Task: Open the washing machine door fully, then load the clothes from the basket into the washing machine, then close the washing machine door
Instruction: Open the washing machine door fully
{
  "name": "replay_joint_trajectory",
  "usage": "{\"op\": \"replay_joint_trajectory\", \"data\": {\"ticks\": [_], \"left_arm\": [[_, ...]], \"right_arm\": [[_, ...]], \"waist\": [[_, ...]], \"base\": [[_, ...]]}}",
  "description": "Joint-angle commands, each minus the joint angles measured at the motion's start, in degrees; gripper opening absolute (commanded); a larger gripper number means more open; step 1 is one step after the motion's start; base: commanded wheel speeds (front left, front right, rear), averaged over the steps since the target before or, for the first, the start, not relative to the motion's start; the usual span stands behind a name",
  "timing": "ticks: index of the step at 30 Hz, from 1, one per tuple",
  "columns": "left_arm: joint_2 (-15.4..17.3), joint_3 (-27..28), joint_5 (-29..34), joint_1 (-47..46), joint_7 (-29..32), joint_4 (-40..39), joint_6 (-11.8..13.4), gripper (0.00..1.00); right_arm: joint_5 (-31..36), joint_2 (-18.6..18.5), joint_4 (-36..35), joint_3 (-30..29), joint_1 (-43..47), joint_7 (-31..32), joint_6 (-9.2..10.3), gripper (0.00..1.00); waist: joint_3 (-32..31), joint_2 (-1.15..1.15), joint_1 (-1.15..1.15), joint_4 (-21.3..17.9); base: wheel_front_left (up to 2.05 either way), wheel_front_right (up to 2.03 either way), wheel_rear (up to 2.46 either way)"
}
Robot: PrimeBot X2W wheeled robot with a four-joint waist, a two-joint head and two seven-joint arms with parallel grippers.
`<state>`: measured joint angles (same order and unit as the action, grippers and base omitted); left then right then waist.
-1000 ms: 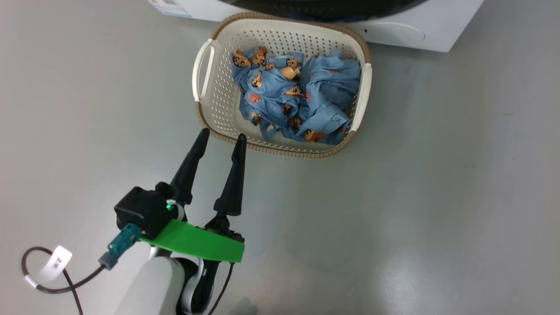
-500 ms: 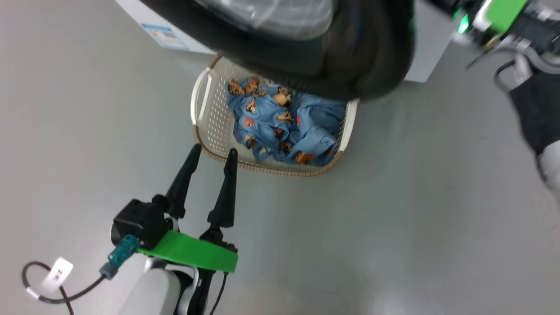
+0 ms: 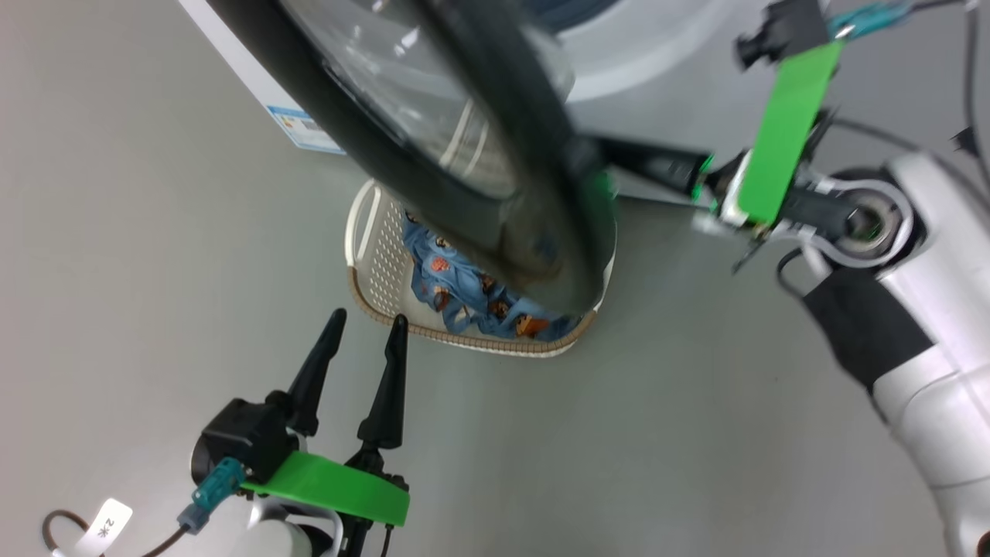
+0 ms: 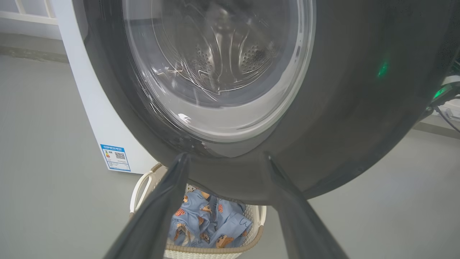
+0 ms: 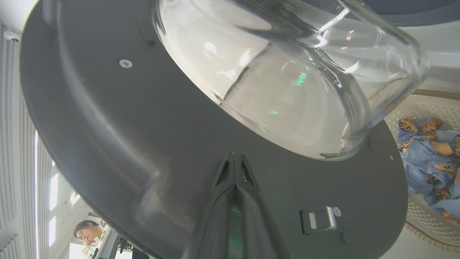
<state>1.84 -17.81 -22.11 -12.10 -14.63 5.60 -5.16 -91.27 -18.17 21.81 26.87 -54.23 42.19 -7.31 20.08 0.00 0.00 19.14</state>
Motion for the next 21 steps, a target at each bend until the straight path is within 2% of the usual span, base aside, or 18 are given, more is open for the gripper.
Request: {"op": "replay_joint_trajectory", "data": {"ticks": [1,21], "left_arm": [[1.04,2.25,0.71,0.57,-0.37,-0.94,-0.19,1.0],[1.04,3.69,0.79,2.09,-0.37,-1.13,-0.43,1.0]], "right_arm": [[0.34,1.92,-2.4,1.16,2.0,0.84,-0.18,0.0],[0.95,6.47,-6.08,5.66,7.7,3.04,-0.18,0.0]], "waist": [[-1.23,0.0,0.0,0.29],[-4.64,0.0,0.0,1.62]], "base": [[0.0,0.0,0.0],[0.0,0.0,0.0]]}}
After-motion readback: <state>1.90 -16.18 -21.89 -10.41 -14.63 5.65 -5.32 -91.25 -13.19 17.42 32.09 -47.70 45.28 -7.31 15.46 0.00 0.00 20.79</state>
